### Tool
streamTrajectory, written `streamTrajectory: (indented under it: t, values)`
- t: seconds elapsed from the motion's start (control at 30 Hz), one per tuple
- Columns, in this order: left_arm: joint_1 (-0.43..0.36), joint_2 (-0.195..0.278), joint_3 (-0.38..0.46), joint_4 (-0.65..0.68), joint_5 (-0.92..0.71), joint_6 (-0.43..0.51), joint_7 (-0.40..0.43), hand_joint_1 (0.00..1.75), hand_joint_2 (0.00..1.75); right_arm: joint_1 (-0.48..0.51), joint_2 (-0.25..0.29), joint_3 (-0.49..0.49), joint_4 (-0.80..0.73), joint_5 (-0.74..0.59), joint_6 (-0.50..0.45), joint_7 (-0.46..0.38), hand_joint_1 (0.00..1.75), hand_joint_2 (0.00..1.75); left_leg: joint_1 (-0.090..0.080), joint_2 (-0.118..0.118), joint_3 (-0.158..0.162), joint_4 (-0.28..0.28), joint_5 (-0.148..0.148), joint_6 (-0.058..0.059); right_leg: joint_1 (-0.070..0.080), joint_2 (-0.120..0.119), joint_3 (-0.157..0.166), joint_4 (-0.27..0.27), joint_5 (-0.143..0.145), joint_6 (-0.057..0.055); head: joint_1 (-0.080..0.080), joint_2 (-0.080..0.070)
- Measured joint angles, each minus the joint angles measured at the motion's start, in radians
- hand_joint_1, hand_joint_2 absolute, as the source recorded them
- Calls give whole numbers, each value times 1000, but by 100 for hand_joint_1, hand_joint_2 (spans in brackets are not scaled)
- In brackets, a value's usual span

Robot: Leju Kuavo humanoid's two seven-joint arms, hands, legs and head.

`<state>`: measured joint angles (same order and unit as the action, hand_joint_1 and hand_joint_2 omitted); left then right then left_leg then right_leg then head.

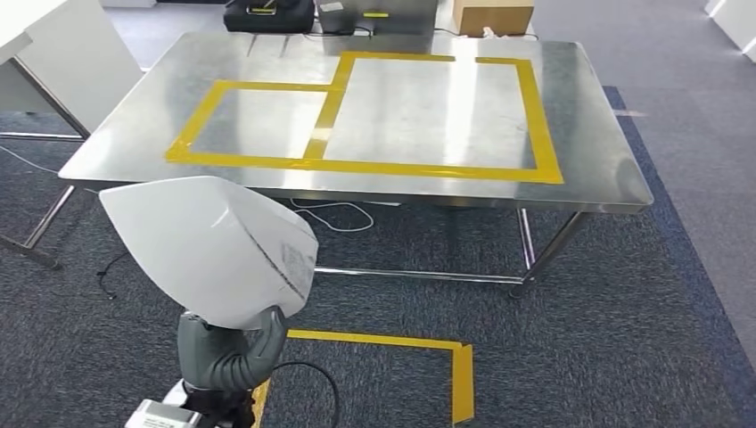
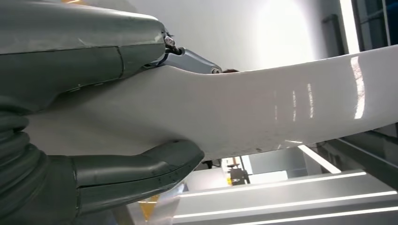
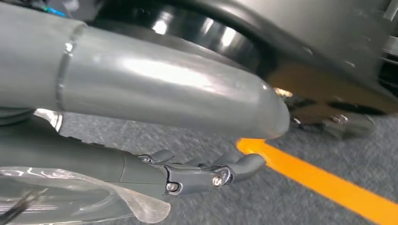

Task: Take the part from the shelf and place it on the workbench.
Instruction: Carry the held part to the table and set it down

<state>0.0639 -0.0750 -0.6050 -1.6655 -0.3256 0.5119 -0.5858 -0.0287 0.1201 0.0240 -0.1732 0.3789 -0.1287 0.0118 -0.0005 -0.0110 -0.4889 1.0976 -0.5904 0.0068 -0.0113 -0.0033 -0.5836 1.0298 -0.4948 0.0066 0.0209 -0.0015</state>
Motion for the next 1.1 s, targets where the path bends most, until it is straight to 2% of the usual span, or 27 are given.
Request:
streamTrajectory:
  t: [0.03,0.1,0.13,0.17,0.2,0.27,0.3,0.33,0.47,0.5,0.53,0.6,0.63,0.67,0.7,0.77,0.8,0.87,0.93,0.97,1.03,1.1]
  values:
    - [-1,2,-1,0,0,0,-1,175,175,-2,0,0,0,1,1,1,0,0,2,1,-27,49,-18,-6,-2,0,10,-4,-5,-4,-1,0]
    - [0,4,-3,0,0,0,-1,175,175,-4,0,0,0,2,2,1,0,0,7,1,-102,159,-66,-17,-3,1,26,-5,-18,-7,-2,0]
    - [1,6,-3,0,0,0,-1,175,175,-3,0,0,0,2,3,1,0,0,9,2,-135,192,-78,-21,-3,1,34,-5,-25,-6,-2,0]
    - [1,7,-4,0,0,0,-1,175,175,-2,0,0,0,3,3,1,0,0,11,2,-155,197,-70,-23,-3,1,45,-5,-34,-5,-2,0]
    - [2,8,-4,0,0,0,-1,175,175,-1,0,0,0,3,3,2,0,0,13,3,-160,169,-37,-25,-4,2,57,-5,-43,-3,-2,0]
    - [2,9,-5,0,0,0,-2,175,175,-1,0,0,0,5,3,2,0,0,14,5,-144,65,59,-25,-7,3,83,-6,-62,6,-2,0]
    - [2,10,-5,0,0,0,-2,175,175,-2,0,0,0,5,3,3,0,0,11,7,-136,17,82,-22,-7,4,92,-6,-71,12,-4,0]
    - [3,10,-6,0,0,-1,-2,175,175,-3,0,0,0,6,3,4,0,0,9,9,-132,-12,99,-16,-6,3,95,-8,-78,18,-6,0]
    - [2,9,-10,0,0,-5,-3,175,175,-6,0,0,0,7,5,8,0,0,8,7,-118,-36,98,15,-5,0,99,12,-90,40,-5,0]
    - [1,9,-11,0,0,-6,-3,175,175,-7,0,0,0,7,5,8,0,0,9,7,-111,-39,96,21,-5,0,82,41,-101,44,-3,0]
    - [0,8,-11,0,0,-6,-4,175,175,-8,0,0,0,7,5,8,0,0,10,7,-104,-43,93,27,-5,1,51,90,-120,47,-1,0]
    - [-1,8,-12,0,0,-7,-4,175,175,-8,0,0,0,7,5,8,0,0,10,8,-96,-45,85,35,-5,2,-34,219,-169,50,3,0]
    - [-1,8,-12,0,0,-7,-4,175,175,-6,0,0,0,7,5,8,0,0,9,6,-92,-45,80,36,-5,2,-74,266,-182,50,4,0]
    - [-1,8,-12,0,0,-8,-4,175,175,-4,0,0,0,7,5,8,0,0,9,5,-85,-45,74,37,-5,2,-101,283,-177,49,5,0]
    - [-1,8,-12,0,0,-8,-4,175,175,-3,0,0,0,7,5,9,0,0,9,3,-76,-45,67,36,-5,2,-111,264,-152,48,5,0]
    - [-1,8,-12,0,0,-8,-4,175,175,-1,0,0,0,7,5,9,0,0,9,1,-61,-45,55,34,-5,2,-104,195,-92,45,6,0]
    - [-1,8,-12,0,0,-8,-4,175,175,-1,0,0,0,7,5,9,0,0,9,0,-56,-45,52,33,-5,2,-98,172,-74,44,6,0]
    - [-1,8,-12,0,0,-8,-4,175,175,-1,0,0,0,7,5,9,0,0,9,0,-55,-45,52,33,-5,2,-96,164,-68,44,6,0]
    - [-1,8,-12,0,0,-8,-4,175,175,-1,0,0,0,7,5,9,0,0,9,1,-51,-45,48,32,-5,2,-88,138,-47,42,6,0]
    - [-1,8,-12,0,0,-8,-4,175,175,-2,0,0,1,7,6,9,0,0,8,0,-47,-46,41,26,-2,1,-76,103,-34,37,6,0]
    - [-5,9,-15,1,0,-10,-3,175,175,-2,0,0,1,7,7,8,0,0,6,1,-31,-35,28,6,-2,1,-38,37,-9,20,5,0]
    - [-10,10,-19,1,0,-12,-3,175,175,-2,0,0,2,6,8,7,0,0,6,2,-50,31,16,-12,-5,1,-5,8,-6,3,-1,0]
